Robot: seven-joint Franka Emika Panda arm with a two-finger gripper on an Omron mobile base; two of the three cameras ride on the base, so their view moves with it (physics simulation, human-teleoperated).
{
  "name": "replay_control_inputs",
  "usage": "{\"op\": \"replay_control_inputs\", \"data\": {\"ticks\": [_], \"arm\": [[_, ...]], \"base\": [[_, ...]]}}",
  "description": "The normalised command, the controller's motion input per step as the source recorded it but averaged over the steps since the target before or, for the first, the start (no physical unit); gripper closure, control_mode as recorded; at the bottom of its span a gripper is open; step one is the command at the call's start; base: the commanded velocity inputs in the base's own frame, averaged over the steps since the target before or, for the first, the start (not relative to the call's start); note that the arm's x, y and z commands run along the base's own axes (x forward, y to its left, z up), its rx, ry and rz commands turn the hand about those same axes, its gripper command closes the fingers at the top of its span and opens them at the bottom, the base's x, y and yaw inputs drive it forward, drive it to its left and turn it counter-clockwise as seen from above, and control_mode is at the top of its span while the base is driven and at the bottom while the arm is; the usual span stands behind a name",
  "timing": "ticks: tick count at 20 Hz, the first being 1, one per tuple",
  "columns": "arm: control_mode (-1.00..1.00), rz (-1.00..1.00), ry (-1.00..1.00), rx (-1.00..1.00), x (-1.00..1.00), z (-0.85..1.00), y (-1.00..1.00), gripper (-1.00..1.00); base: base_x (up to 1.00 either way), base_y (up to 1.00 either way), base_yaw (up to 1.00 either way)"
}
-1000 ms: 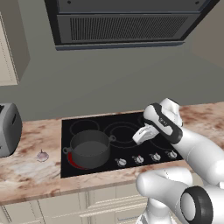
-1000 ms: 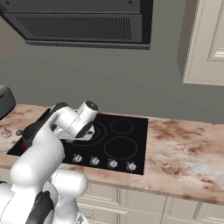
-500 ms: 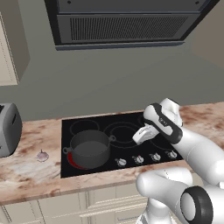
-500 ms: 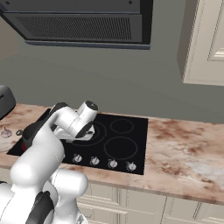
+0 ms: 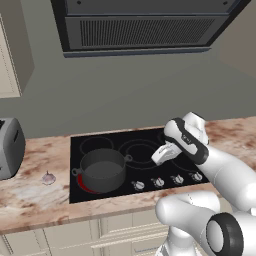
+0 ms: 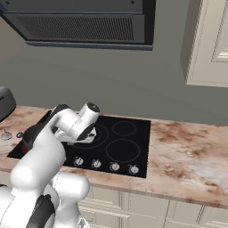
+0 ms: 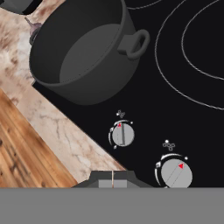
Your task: Turn on the burner for the pot on the stove. Wait thirty seconds for the pot to heat up. Then add the garlic to the pot.
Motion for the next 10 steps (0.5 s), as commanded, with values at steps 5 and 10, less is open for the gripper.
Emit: {"op": "replay_control_inputs", "data": {"ticks": [5,10], "arm": [[-1.0,0.0,0.0,0.0,0.0,0.0,0.0,1.0],[-1.0,0.0,0.0,0.0,0.0,0.0,0.0,1.0]], "base": [[0.0,0.0,0.0],[0.0,0.0,0.0]]}}
